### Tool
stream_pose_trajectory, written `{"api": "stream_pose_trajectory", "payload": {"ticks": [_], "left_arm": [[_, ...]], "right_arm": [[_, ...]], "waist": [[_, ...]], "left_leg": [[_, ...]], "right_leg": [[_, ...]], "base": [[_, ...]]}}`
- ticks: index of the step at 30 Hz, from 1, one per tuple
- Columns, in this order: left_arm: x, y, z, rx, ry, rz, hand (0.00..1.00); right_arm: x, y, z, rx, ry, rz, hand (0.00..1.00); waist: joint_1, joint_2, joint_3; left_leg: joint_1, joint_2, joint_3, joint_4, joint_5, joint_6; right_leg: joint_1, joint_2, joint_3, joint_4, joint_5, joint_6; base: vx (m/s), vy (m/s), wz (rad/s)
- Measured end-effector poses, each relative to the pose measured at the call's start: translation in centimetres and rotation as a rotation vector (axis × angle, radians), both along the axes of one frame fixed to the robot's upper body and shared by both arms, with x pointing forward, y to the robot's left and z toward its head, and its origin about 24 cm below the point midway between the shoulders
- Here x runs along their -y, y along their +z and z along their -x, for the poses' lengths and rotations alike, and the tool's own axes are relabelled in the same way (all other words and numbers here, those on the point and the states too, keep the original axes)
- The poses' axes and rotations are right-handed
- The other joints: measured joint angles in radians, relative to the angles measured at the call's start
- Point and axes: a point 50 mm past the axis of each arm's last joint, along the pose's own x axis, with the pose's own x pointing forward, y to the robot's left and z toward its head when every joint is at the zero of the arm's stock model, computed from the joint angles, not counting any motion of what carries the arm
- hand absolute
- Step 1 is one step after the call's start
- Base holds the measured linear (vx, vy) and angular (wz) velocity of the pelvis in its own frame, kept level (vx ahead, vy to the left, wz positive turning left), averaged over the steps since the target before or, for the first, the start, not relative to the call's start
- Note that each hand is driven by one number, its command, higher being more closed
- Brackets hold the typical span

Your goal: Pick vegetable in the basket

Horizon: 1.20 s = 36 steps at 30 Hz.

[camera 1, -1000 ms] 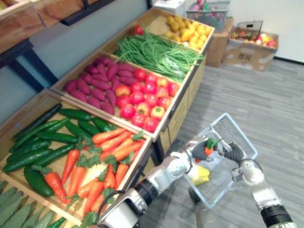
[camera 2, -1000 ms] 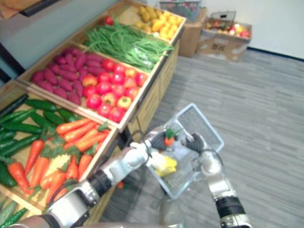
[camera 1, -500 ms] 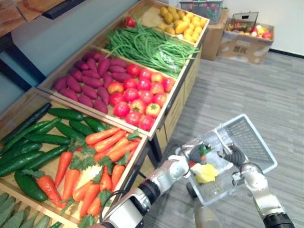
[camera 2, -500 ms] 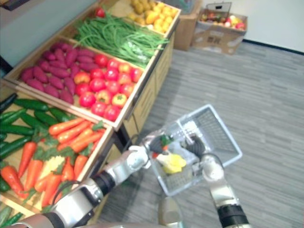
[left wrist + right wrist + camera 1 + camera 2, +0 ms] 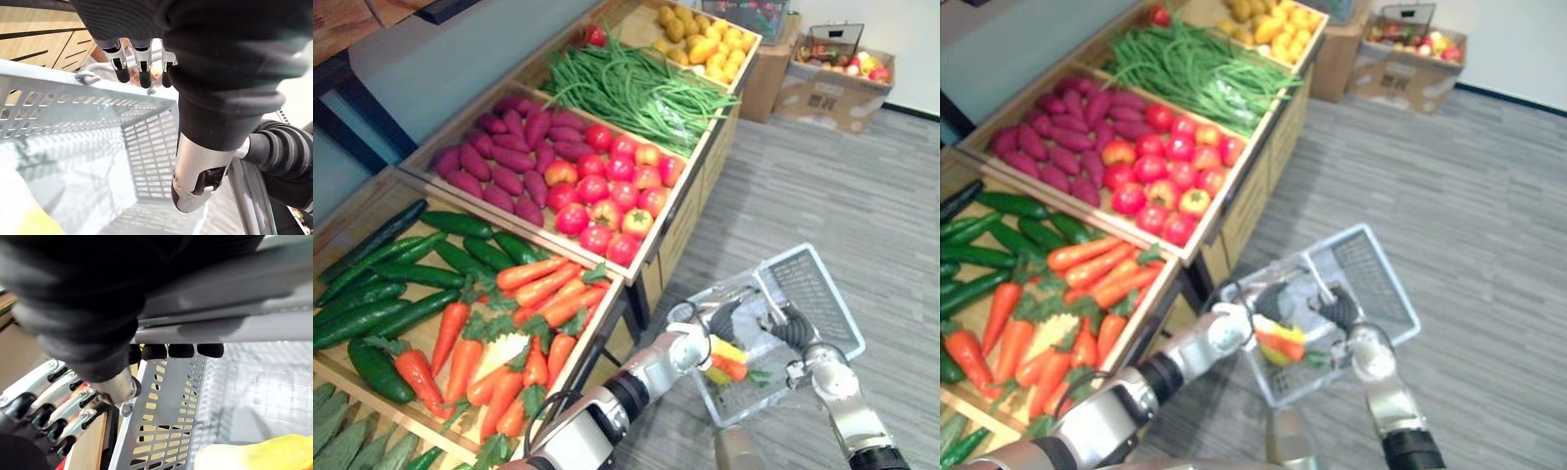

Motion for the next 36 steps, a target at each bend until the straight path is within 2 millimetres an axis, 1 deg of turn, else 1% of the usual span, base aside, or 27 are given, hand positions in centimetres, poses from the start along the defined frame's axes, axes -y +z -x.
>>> {"api": "stream_pose_trajectory", "payload": {"ticks": [3,4,5,6,7,8,9,10,11,12,13,14,16,17,19,20,21,23,24,26,27,29,31,32,34,35,36], "left_arm": [[0.1,0.2,0.0,0.006,-0.003,0.007,0.00],[0.2,0.7,0.0,0.020,-0.007,0.020,0.00],[0.6,1.8,0.0,0.056,-0.022,0.054,0.00],[0.9,3.6,0.0,0.112,-0.044,0.105,0.00],[1.0,4.6,0.1,0.144,-0.056,0.136,0.00],[1.1,6.9,0.3,0.219,-0.083,0.206,0.00],[0.8,9.1,0.5,0.290,-0.100,0.279,0.00],[0.5,10.1,0.6,0.321,-0.104,0.312,0.00],[-0.4,11.8,0.7,0.362,-0.095,0.391,0.00],[-1.7,12.8,0.7,0.405,-0.063,0.433,0.00],[-3.2,13.4,0.8,0.436,-0.025,0.471,0.00],[-5.5,13.8,0.9,0.451,0.043,0.523,0.00],[-9.0,13.7,1.3,0.474,0.158,0.565,0.00],[-11.5,13.4,1.7,0.486,0.241,0.561,0.00],[-15.1,12.5,3.0,0.487,0.374,0.561,0.00],[-16.1,12.2,3.4,0.485,0.411,0.557,0.00],[-17.7,11.7,4.4,0.483,0.478,0.549,0.00],[-19.4,11.0,5.7,0.474,0.562,0.552,0.00],[-20.5,10.4,6.8,0.462,0.620,0.538,0.00],[-21.1,9.8,7.7,0.442,0.670,0.533,0.00],[-21.5,9.2,8.3,0.428,0.719,0.534,0.00],[-22.5,8.3,9.2,0.408,0.801,0.523,0.00],[-23.5,7.5,10.3,0.405,0.897,0.490,0.00],[-24.1,7.0,10.9,0.401,0.953,0.486,0.00],[-24.8,6.3,11.7,0.384,1.025,0.480,0.00],[-25.5,5.3,12.3,0.362,1.088,0.464,0.00],[-26.4,3.7,12.8,0.312,1.153,0.432,0.00]], "right_arm": [[0.2,-0.4,0.3,-0.013,-0.010,0.001,1.00],[0.3,-0.6,0.4,-0.022,-0.016,0.001,1.00],[0.5,-0.9,0.5,-0.033,-0.038,-0.007,1.00],[0.9,-1.3,0.7,-0.042,-0.077,-0.025,1.00],[1.1,-1.5,0.8,-0.047,-0.093,-0.031,1.00],[1.6,-2.0,1.0,-0.069,-0.123,-0.036,1.00],[2.3,-2.8,1.4,-0.104,-0.151,-0.027,1.00],[2.6,-3.2,1.6,-0.122,-0.169,-0.027,1.00],[3.1,-4.0,2.1,-0.156,-0.213,-0.031,1.00],[3.4,-4.6,2.5,-0.177,-0.246,-0.041,1.00],[3.6,-5.2,2.9,-0.198,-0.273,-0.051,1.00],[4.0,-6.0,3.5,-0.234,-0.304,-0.054,1.00],[4.8,-7.1,4.5,-0.282,-0.364,-0.063,1.00],[5.4,-7.8,5.3,-0.312,-0.404,-0.065,1.00],[6.0,-8.9,6.7,-0.366,-0.463,-0.071,1.00],[6.2,-9.2,7.1,-0.386,-0.477,-0.072,1.00],[6.5,-9.9,7.9,-0.422,-0.505,-0.081,1.00],[6.8,-10.5,9.0,-0.456,-0.550,-0.092,1.00],[7.2,-10.9,9.6,-0.477,-0.584,-0.102,1.00],[7.5,-11.3,10.3,-0.497,-0.625,-0.106,1.00],[7.8,-11.6,10.9,-0.513,-0.659,-0.106,1.00],[8.0,-12.1,11.7,-0.540,-0.691,-0.115,1.00],[8.2,-12.5,12.5,-0.561,-0.726,-0.123,1.00],[8.3,-12.6,12.9,-0.571,-0.752,-0.125,1.00],[8.5,-12.9,13.6,-0.590,-0.782,-0.124,1.00],[8.5,-13.0,13.7,-0.593,-0.795,-0.124,1.00],[8.5,-13.0,13.6,-0.591,-0.794,-0.124,1.00]], "waist": [[0.002,0.000,0.000],[0.003,0.000,0.000],[0.006,0.000,0.000],[0.014,0.000,-0.001],[0.016,0.000,-0.001],[0.023,0.000,-0.002],[0.038,0.000,-0.003],[0.046,0.001,-0.004],[0.060,0.004,-0.009],[0.064,0.004,-0.016],[0.067,0.004,-0.024],[0.072,0.003,-0.044],[0.093,0.002,-0.054],[0.108,0.002,-0.057],[0.133,-0.005,-0.071],[0.140,-0.008,-0.081],[0.148,-0.014,-0.096],[0.169,-0.024,-0.111],[0.178,-0.030,-0.121],[0.191,-0.035,-0.131],[0.197,-0.039,-0.135],[0.198,-0.050,-0.152],[0.208,-0.052,-0.159],[0.220,-0.051,-0.161],[0.221,-0.054,-0.165],[0.230,-0.048,-0.170],[0.236,-0.050,-0.170]], "left_leg": [[0.000,0.002,-0.020,0.000,0.001,0.001],[-0.001,0.003,-0.029,0.000,0.001,0.001],[-0.002,0.003,-0.045,0.000,0.002,0.004],[-0.005,0.003,-0.058,0.000,0.004,0.007],[-0.010,0.003,-0.066,0.000,0.005,0.009],[-0.019,0.002,-0.086,0.001,0.009,0.015],[-0.021,0.004,-0.106,0.002,0.013,0.017],[-0.021,0.005,-0.117,0.002,0.014,0.017],[-0.020,0.011,-0.138,0.004,0.018,0.017],[-0.023,0.015,-0.155,0.005,0.021,0.017],[-0.025,0.019,-0.175,0.005,0.025,0.016],[-0.037,0.022,-0.201,0.005,0.032,0.017],[-0.037,0.027,-0.235,0.003,0.040,0.017],[-0.038,0.029,-0.259,0.003,0.044,0.017],[-0.049,0.028,-0.298,0.004,0.052,0.019],[-0.057,0.025,-0.312,0.004,0.055,0.020],[-0.072,0.023,-0.337,0.004,0.061,0.022],[-0.088,0.020,-0.371,0.003,0.070,0.025],[-0.098,0.017,-0.397,0.003,0.076,0.028],[-0.107,0.013,-0.417,0.003,0.081,0.031],[-0.110,0.009,-0.433,0.001,0.085,0.033],[-0.127,-0.001,-0.460,0.000,0.092,0.034],[-0.143,-0.003,-0.492,-0.003,0.103,0.035],[-0.150,-0.002,-0.511,-0.003,0.107,0.035],[-0.159,-0.001,-0.541,-0.005,0.114,0.032],[-0.160,-0.002,-0.555,-0.008,0.120,0.030],[-0.159,-0.001,-0.566,-0.016,0.128,0.028]], "right_leg": [[0.014,-0.007,-0.019,-0.005,0.000,0.000],[0.022,-0.011,-0.027,-0.009,0.000,0.000],[0.032,-0.017,-0.042,-0.013,0.000,0.000],[0.035,-0.021,-0.052,-0.013,0.000,0.000],[0.036,-0.024,-0.059,-0.013,0.000,0.000],[0.038,-0.031,-0.078,-0.013,0.000,0.000],[0.048,-0.036,-0.096,-0.017,-0.001,0.000],[0.055,-0.037,-0.105,-0.018,-0.001,0.001],[0.071,-0.040,-0.129,-0.022,-0.001,0.000],[0.078,-0.041,-0.142,-0.022,-0.001,0.000],[0.087,-0.043,-0.160,-0.023,-0.001,0.000],[0.090,-0.046,-0.186,-0.023,-0.002,-0.001],[0.108,-0.046,-0.219,-0.025,-0.003,-0.002],[0.122,-0.048,-0.244,-0.025,-0.003,-0.003],[0.135,-0.057,-0.279,-0.027,-0.011,-0.014],[0.135,-0.061,-0.295,-0.027,-0.014,-0.018],[0.135,-0.067,-0.320,-0.027,-0.015,-0.020],[0.139,-0.077,-0.354,-0.027,-0.017,-0.022],[0.143,-0.083,-0.375,-0.027,-0.017,-0.022],[0.148,-0.090,-0.396,-0.027,-0.019,-0.025],[0.156,-0.095,-0.413,-0.027,-0.027,-0.037],[0.156,-0.109,-0.439,-0.026,-0.044,-0.024],[0.157,-0.113,-0.472,-0.024,-0.047,-0.027],[0.162,-0.114,-0.489,-0.024,-0.053,-0.027],[0.171,-0.115,-0.522,-0.022,-0.060,-0.027],[0.173,-0.113,-0.536,-0.015,-0.066,-0.033],[0.176,-0.111,-0.552,-0.011,-0.069,-0.037]], "base": [[-0.02,-0.019,0.19],[-0.04,-0.019,0.29],[-0.04,-0.018,0.34],[-0.04,-0.018,0.33],[-0.03,-0.014,0.38],[-0.02,-0.021,0.46],[-0.01,-0.023,0.48],[-0.01,-0.031,0.50],[0.00,-0.028,0.48],[0.00,-0.028,0.55],[0.00,-0.031,0.60],[0.00,-0.038,0.59],[0.00,-0.049,0.58],[-0.02,-0.042,0.54],[-0.02,-0.032,0.56],[-0.01,-0.027,0.63],[0.00,-0.028,0.56],[-0.01,-0.029,0.59],[-0.03,-0.023,0.50],[-0.03,-0.027,0.41],[-0.02,-0.021,0.37],[-0.02,-0.034,0.47],[-0.02,-0.050,0.49],[-0.02,-0.056,0.47],[-0.01,-0.056,0.46],[-0.01,-0.046,0.38],[-0.01,-0.045,0.30]]}}
